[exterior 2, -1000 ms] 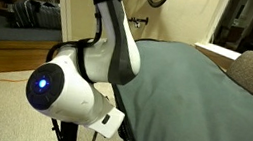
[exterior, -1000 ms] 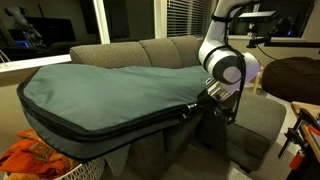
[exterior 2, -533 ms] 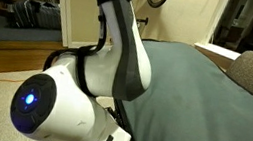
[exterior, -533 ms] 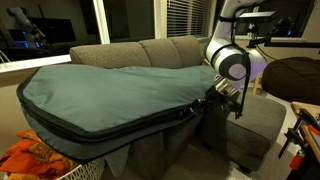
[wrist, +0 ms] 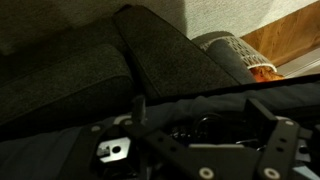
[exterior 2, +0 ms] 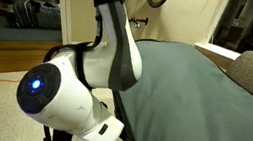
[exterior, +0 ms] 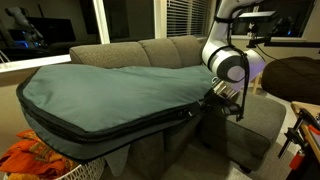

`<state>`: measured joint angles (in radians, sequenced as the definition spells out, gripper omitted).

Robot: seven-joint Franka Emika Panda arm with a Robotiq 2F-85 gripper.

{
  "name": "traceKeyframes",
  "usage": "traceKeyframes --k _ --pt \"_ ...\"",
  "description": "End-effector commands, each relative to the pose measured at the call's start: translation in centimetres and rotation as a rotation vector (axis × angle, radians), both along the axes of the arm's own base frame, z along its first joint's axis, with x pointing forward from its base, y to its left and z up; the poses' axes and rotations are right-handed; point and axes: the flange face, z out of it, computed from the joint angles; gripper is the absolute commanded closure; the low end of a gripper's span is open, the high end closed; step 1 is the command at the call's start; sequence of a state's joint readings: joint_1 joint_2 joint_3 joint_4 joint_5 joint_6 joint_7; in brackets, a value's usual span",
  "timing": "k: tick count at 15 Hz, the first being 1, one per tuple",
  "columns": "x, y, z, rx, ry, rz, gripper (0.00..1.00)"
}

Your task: Close the zip

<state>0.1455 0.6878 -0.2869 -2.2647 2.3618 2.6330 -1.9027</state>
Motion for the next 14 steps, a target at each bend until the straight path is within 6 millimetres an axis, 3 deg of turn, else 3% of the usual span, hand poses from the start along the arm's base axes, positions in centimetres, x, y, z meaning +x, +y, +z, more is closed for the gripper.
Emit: traceKeyframes --k 1,3,4,14 --pt "-0.4 2.6 1.4 -0.008 0.04 0.042 0.0" --pt "-0.3 3.6 1.4 -0.023 0.061 0.066 0.0" --pt "0.1 2.8 -0.1 -0.019 0.042 0.062 0.0" --pt "0.1 3.5 -0.1 -0.029 0.055 0.082 0.0"
